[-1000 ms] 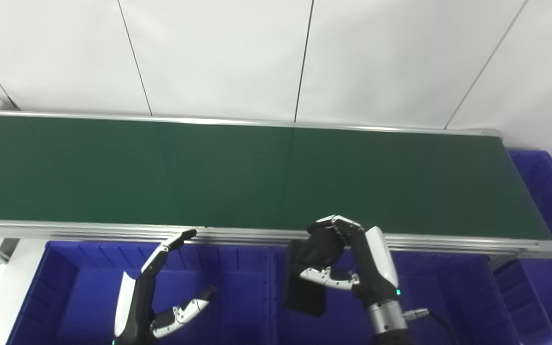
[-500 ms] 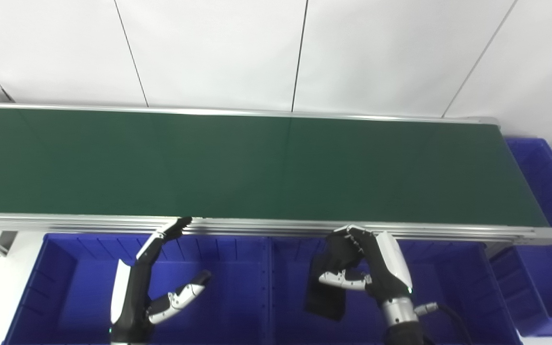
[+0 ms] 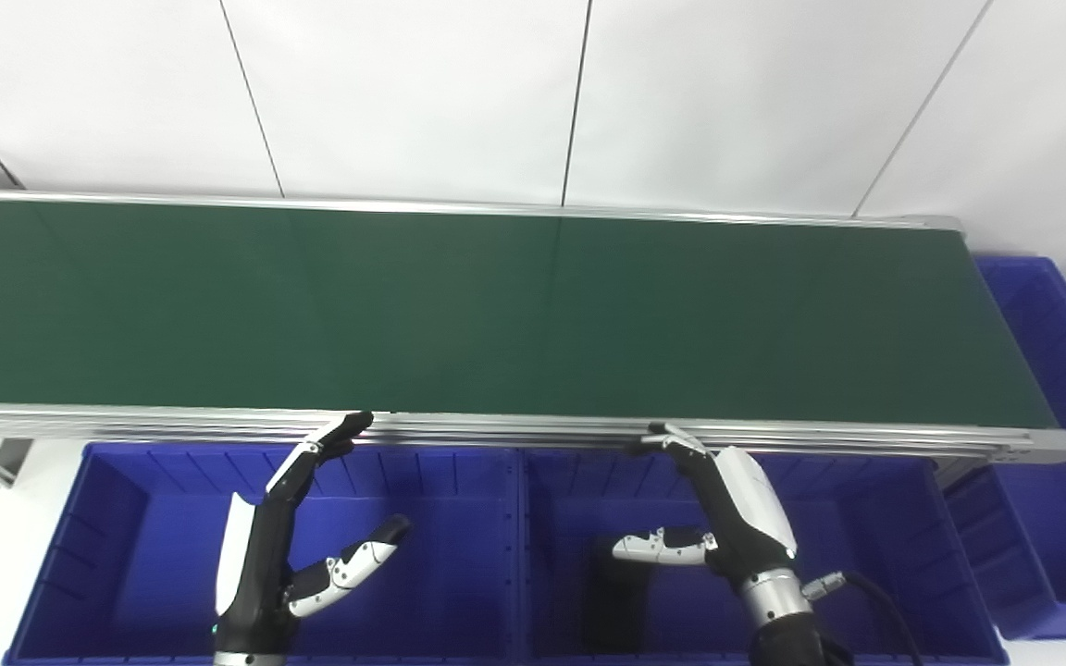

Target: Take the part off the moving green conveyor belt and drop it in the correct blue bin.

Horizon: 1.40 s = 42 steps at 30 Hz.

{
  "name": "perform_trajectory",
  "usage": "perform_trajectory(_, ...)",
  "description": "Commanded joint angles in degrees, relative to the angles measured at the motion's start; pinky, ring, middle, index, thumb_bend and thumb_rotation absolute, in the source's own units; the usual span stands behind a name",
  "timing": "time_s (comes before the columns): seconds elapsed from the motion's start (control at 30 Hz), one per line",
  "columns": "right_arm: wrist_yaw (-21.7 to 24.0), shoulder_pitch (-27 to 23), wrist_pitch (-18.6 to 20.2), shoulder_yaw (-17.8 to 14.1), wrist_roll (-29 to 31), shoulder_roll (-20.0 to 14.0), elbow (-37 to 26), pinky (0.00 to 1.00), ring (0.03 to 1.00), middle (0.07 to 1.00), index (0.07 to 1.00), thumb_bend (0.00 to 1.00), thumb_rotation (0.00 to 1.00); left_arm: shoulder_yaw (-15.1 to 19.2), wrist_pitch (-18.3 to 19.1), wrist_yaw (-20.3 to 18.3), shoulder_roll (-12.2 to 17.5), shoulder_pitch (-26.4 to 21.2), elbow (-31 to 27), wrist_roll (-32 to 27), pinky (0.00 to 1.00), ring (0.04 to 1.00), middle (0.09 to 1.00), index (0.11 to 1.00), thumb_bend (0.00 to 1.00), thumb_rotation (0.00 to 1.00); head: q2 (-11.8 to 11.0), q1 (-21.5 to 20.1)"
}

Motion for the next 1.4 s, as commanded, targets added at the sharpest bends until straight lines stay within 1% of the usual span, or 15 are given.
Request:
perform_trajectory(0.0, -0.11, 0.93, -0.93, 0.03, 1.01, 0.10, -3.47, 0.93, 0.998, 0.998, 0.938, 0.93, 0.40, 0.95, -1.00, -0.91, -0.17, 0.20, -1.61, 0.43, 0.76, 0.804, 0.805, 0.786, 0.66, 0.45, -0.03, 0.09)
perform_trajectory(0.1, -0.48, 2.04, -2.48, 0.28, 1.99, 0.05, -5.13, 0.92, 1.000, 1.000, 0.971, 0.95, 0.46, 1.62, -1.00, -2.09, -0.63, 0.45, -1.75, -0.22, 0.76, 0.803, 0.804, 0.784, 0.66, 0.45, -0.05, 0.25)
perform_trajectory(0.17, -0.79, 2.86, -3.57, 0.36, 3.64, 0.37, -6.40, 0.92, 1.000, 1.000, 0.992, 0.97, 0.54, 1.87, -1.00, -3.16, -0.80, 0.54, -1.84, -0.89, 0.76, 0.807, 0.811, 0.790, 0.66, 0.45, -0.05, 0.36)
perform_trajectory(0.27, -1.48, 3.76, -5.36, 0.60, 6.28, 0.97, -7.43, 0.91, 1.000, 1.000, 0.996, 0.98, 0.57, 2.37, -1.00, -4.95, -1.19, 0.73, -1.80, -2.02, 0.76, 0.810, 0.814, 0.793, 0.66, 0.45, -0.03, 1.06)
perform_trajectory(0.3, -1.72, 3.98, -5.88, 0.71, 7.05, 1.18, -7.61, 0.90, 1.000, 1.000, 0.997, 0.98, 0.61, 2.65, -1.00, -5.53, -1.42, 0.86, -1.76, -2.32, 0.77, 0.813, 0.813, 0.794, 0.67, 0.46, -0.03, 1.06)
perform_trajectory(0.33, -1.83, 4.29, -7.11, 0.81, 8.94, 1.50, -7.66, 0.89, 1.000, 1.000, 0.997, 0.98, 0.63, 2.90, -1.00, -6.19, -1.69, 1.02, -1.79, -2.66, 0.77, 0.814, 0.812, 0.794, 0.67, 0.47, -0.06, 1.53)
perform_trajectory(0.47, -1.00, 4.85, -10.09, 0.83, 16.00, 2.36, -6.90, 0.94, 0.999, 1.000, 0.986, 0.99, 0.64, 4.04, -0.99, -8.77, -2.64, 1.59, -2.20, -3.13, 0.78, 0.818, 0.814, 0.800, 0.68, 0.47, -0.08, 2.86)
perform_trajectory(0.53, -0.60, 4.84, -11.85, 0.88, 19.01, 2.46, -5.82, 0.94, 0.993, 1.000, 0.975, 0.99, 0.65, 4.64, -0.98, -10.08, -3.12, 1.89, -2.46, -3.08, 0.78, 0.818, 0.817, 0.805, 0.68, 0.47, -0.13, 3.52)
perform_trajectory(0.63, 0.24, 4.81, -14.83, 1.01, 24.01, 2.51, -3.97, 0.88, 0.954, 0.975, 0.957, 0.99, 0.63, 5.55, -1.01, -11.66, -3.96, 2.50, -2.58, -2.27, 0.77, 0.814, 0.818, 0.814, 0.69, 0.49, -0.14, 4.66)
perform_trajectory(0.7, 0.68, 4.79, -16.39, 1.09, 26.25, 2.50, -3.06, 0.87, 0.941, 0.965, 0.953, 0.99, 0.63, 6.03, -1.01, -12.44, -4.45, 2.80, -2.67, -2.01, 0.77, 0.814, 0.818, 0.815, 0.70, 0.50, -0.15, 5.36)
perform_trajectory(0.77, 1.14, 4.77, -17.94, 1.12, 28.13, 2.57, -2.03, 0.84, 0.907, 0.941, 0.950, 0.98, 0.62, 6.41, -1.01, -13.19, -4.88, 3.02, -2.79, -1.87, 0.77, 0.817, 0.822, 0.815, 0.71, 0.50, -0.13, 5.71)
perform_trajectory(0.87, 1.64, 4.93, -19.23, 1.11, 29.81, 2.68, -1.16, 0.83, 0.895, 0.932, 0.947, 0.96, 0.60, 6.84, -1.01, -14.28, -5.29, 3.22, -3.00, -1.78, 0.78, 0.822, 0.828, 0.820, 0.70, 0.50, -0.12, 5.90)
perform_trajectory(1.0, 1.95, 4.89, -20.15, 1.13, 30.75, 2.92, -0.25, 0.83, 0.896, 0.928, 0.947, 0.97, 0.59, 7.56, -1.01, -15.61, -5.98, 3.44, -3.07, -2.22, 0.78, 0.824, 0.830, 0.821, 0.71, 0.50, -0.07, 5.93)
perform_trajectory(1.13, 2.00, 5.03, -20.69, 1.05, 30.58, 2.77, 0.20, 0.82, 0.898, 0.929, 0.949, 0.95, 0.59, 8.21, -1.01, -16.45, -6.58, 3.80, -3.20, -2.25, 0.78, 0.827, 0.828, 0.820, 0.72, 0.50, 0.00, 6.08)
perform_trajectory(1.37, 1.65, 5.32, -21.26, 0.75, 29.32, 2.67, 0.54, 0.83, 0.898, 0.938, 0.961, 0.96, 0.62, 9.11, -0.99, -17.70, -7.24, 4.15, -3.25, -2.50, 0.78, 0.825, 0.828, 0.820, 0.72, 0.50, -0.03, 6.14)
